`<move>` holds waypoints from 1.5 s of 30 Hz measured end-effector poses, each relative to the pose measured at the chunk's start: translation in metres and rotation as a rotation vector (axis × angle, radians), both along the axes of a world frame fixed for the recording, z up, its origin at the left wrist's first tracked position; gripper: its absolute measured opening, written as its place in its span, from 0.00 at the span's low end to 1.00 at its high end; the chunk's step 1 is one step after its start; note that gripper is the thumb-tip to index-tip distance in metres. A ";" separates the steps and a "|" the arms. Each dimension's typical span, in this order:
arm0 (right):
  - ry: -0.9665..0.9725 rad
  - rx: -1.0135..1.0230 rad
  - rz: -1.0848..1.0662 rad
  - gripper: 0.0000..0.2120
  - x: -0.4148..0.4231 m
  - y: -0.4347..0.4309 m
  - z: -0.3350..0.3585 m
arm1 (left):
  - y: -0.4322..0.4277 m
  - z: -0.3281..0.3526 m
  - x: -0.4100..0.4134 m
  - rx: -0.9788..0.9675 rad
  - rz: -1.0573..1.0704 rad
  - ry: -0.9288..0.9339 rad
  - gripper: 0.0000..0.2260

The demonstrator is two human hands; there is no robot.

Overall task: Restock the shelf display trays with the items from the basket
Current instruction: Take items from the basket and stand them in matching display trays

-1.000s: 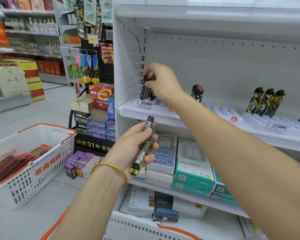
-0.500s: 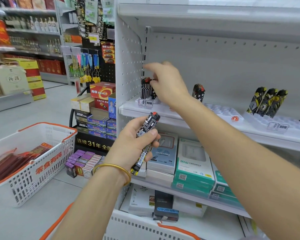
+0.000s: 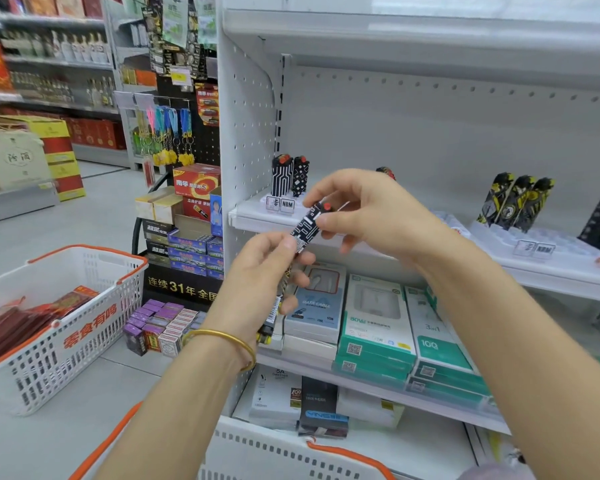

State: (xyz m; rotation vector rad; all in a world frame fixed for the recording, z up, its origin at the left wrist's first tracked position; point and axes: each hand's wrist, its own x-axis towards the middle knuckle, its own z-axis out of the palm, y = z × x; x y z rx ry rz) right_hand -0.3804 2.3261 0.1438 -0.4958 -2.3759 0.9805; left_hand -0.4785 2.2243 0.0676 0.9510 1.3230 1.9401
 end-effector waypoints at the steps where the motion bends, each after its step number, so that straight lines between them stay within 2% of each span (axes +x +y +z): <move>1: 0.002 -0.018 0.018 0.12 0.001 0.000 0.001 | 0.000 0.000 -0.001 -0.009 -0.006 -0.033 0.07; 4: 0.011 -0.076 0.070 0.13 0.002 -0.001 0.000 | -0.001 -0.002 -0.004 -0.029 -0.016 -0.082 0.06; 7: 0.076 -0.144 0.074 0.08 -0.001 -0.001 -0.005 | 0.001 -0.005 -0.005 0.002 -0.007 -0.112 0.06; 12: 0.120 -0.162 -0.080 0.13 -0.008 -0.002 -0.012 | 0.004 -0.006 -0.003 0.069 0.050 -0.103 0.08; 15: 0.132 -0.255 -0.053 0.13 -0.009 -0.005 -0.013 | 0.004 -0.003 -0.003 0.087 0.058 -0.110 0.08; 18: 0.265 -0.270 -0.110 0.14 -0.013 0.002 -0.008 | 0.004 -0.001 -0.004 0.050 0.056 -0.178 0.06; 20: 0.348 -0.183 -0.211 0.14 -0.020 0.013 0.001 | 0.005 0.000 -0.005 0.009 0.048 -0.241 0.08; 22: 0.329 -0.053 -0.305 0.12 -0.030 0.027 0.009 | 0.007 -0.001 -0.005 -0.012 0.032 -0.289 0.12; 24: 0.204 0.077 -0.354 0.12 -0.043 0.038 0.017 | 0.009 -0.002 -0.005 -0.016 0.037 -0.317 0.16; 27: -0.019 0.316 -0.379 0.18 -0.063 0.050 0.022 | 0.012 -0.003 -0.005 -0.003 0.065 -0.339 0.19; 29: -0.064 0.437 -0.386 0.19 -0.072 0.054 0.023 | 0.013 -0.003 -0.005 0.003 0.063 -0.353 0.19; 32: -0.096 0.564 -0.395 0.14 -0.082 0.060 0.022 | 0.014 -0.005 -0.005 -0.003 0.009 -0.372 0.18; 36: -0.159 0.621 -0.399 0.14 -0.089 0.063 0.026 | 0.012 -0.007 -0.004 0.001 -0.053 -0.387 0.14; 39: -0.128 0.604 -0.412 0.18 -0.091 0.062 0.025 | 0.013 -0.006 -0.002 0.007 -0.067 -0.409 0.12; 41: -0.101 0.676 -0.423 0.19 -0.092 0.061 0.021 | 0.014 -0.006 -0.002 0.009 -0.070 -0.420 0.12; 45: -0.040 0.694 -0.415 0.18 -0.091 0.063 0.022 | 0.013 -0.005 -0.001 0.015 -0.070 -0.427 0.11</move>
